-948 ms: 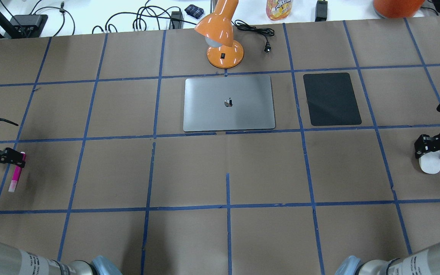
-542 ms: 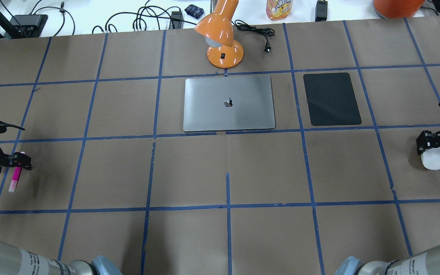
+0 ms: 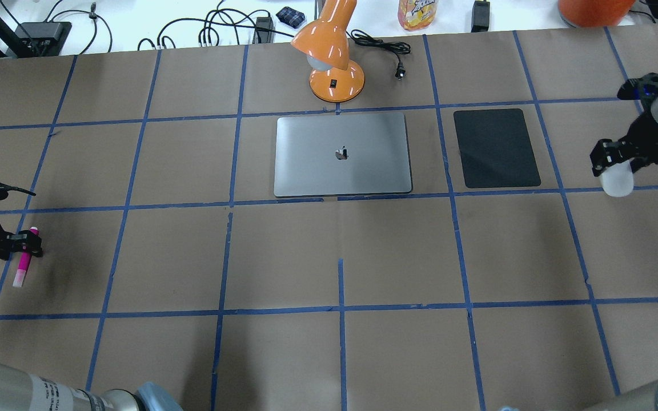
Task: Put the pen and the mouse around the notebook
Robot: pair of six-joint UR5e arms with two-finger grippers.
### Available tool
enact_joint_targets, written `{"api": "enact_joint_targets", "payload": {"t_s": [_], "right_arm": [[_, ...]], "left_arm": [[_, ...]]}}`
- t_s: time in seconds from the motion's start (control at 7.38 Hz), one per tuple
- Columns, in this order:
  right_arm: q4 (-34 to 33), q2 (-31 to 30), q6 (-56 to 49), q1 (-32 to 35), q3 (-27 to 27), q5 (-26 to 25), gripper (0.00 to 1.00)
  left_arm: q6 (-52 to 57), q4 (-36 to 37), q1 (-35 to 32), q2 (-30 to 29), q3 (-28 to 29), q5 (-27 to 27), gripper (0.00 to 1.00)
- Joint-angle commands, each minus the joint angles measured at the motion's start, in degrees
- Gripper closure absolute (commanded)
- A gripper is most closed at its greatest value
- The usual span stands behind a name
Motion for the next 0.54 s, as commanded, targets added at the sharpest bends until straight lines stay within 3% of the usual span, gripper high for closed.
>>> {"api": "enact_joint_targets", "payload": {"t_s": [0.0, 0.14, 0.41], "right_arm": [[2.01, 6.97, 6.27, 9.23, -10.24, 0.32, 0.63], [1.67, 9.96, 14.23, 12.15, -11.75, 0.92, 0.63], [-1.31, 13.14, 17.13, 14.45, -11.42, 1.1, 0.63]], "left_arm": [[2.35, -0.54, 0.17, 0.16, 0.15, -0.29, 0.52], [2.44, -1.06, 0.17, 0.16, 0.15, -0.29, 0.66], [3.32, -1.15, 0.26, 0.25, 0.15, -0.81, 0.75]]}}
